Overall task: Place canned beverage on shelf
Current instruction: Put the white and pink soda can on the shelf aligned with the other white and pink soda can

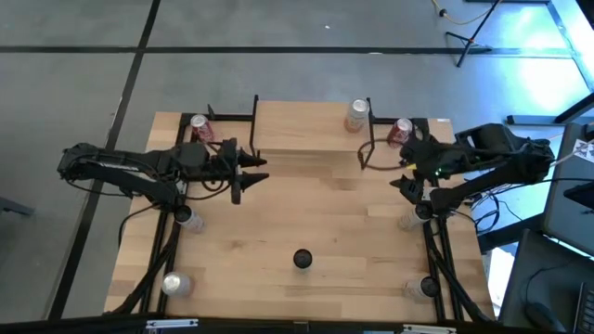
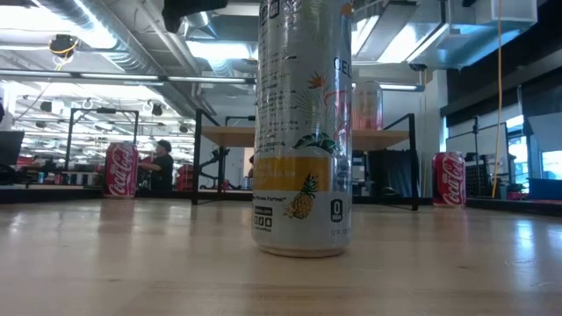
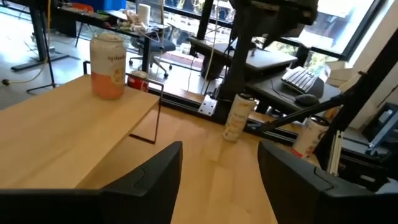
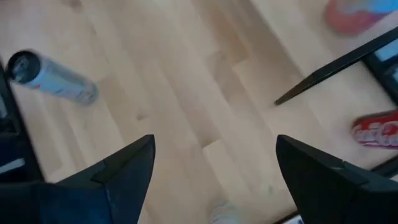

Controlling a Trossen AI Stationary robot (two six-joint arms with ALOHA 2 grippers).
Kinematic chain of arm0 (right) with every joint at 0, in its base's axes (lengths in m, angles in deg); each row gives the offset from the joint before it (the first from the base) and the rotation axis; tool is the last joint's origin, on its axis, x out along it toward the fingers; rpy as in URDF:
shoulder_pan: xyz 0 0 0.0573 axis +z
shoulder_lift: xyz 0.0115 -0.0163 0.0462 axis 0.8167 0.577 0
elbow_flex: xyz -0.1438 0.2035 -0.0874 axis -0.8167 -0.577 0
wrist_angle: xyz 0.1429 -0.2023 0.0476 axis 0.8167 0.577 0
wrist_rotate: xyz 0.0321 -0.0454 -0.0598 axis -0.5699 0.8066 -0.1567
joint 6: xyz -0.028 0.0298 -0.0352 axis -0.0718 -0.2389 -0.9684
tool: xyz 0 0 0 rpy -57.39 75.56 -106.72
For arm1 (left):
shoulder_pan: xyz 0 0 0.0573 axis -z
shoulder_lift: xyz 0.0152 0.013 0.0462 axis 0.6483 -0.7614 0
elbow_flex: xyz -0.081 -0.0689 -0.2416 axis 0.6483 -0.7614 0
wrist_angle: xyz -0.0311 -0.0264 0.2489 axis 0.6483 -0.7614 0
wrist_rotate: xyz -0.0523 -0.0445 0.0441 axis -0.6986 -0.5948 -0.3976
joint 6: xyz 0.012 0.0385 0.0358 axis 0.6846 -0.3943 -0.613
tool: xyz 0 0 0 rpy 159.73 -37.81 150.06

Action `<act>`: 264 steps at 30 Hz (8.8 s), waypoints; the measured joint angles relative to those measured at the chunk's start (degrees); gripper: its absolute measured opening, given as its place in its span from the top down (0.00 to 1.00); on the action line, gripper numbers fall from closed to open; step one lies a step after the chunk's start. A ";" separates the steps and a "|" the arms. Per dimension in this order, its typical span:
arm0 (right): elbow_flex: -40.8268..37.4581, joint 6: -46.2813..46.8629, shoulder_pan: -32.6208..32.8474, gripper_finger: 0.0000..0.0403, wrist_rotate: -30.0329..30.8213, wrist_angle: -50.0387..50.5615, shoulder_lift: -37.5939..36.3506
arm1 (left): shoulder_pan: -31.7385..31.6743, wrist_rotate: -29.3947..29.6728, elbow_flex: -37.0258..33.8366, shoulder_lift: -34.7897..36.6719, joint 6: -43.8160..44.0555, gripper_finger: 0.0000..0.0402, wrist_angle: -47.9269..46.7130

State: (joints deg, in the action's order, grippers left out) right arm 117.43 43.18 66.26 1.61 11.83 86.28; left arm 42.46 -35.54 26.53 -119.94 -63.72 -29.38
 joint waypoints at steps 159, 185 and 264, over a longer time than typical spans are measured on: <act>-9.25 -16.14 -2.16 0.20 -11.00 -40.89 21.31 | 69.25 -10.73 22.98 -37.55 62.73 0.18 -64.02; -9.29 -22.60 -2.16 0.20 -12.58 -35.33 16.99 | 51.32 -13.97 21.44 -34.70 37.17 0.33 -67.54; -34.91 -26.44 -3.65 0.20 -13.02 -62.62 5.16 | 7.58 -5.70 39.24 -30.96 -3.00 0.11 -61.18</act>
State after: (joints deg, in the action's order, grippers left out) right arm 82.52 16.74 62.61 -11.41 -50.79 91.45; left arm 50.04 -41.25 65.77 -150.90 -66.72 -90.56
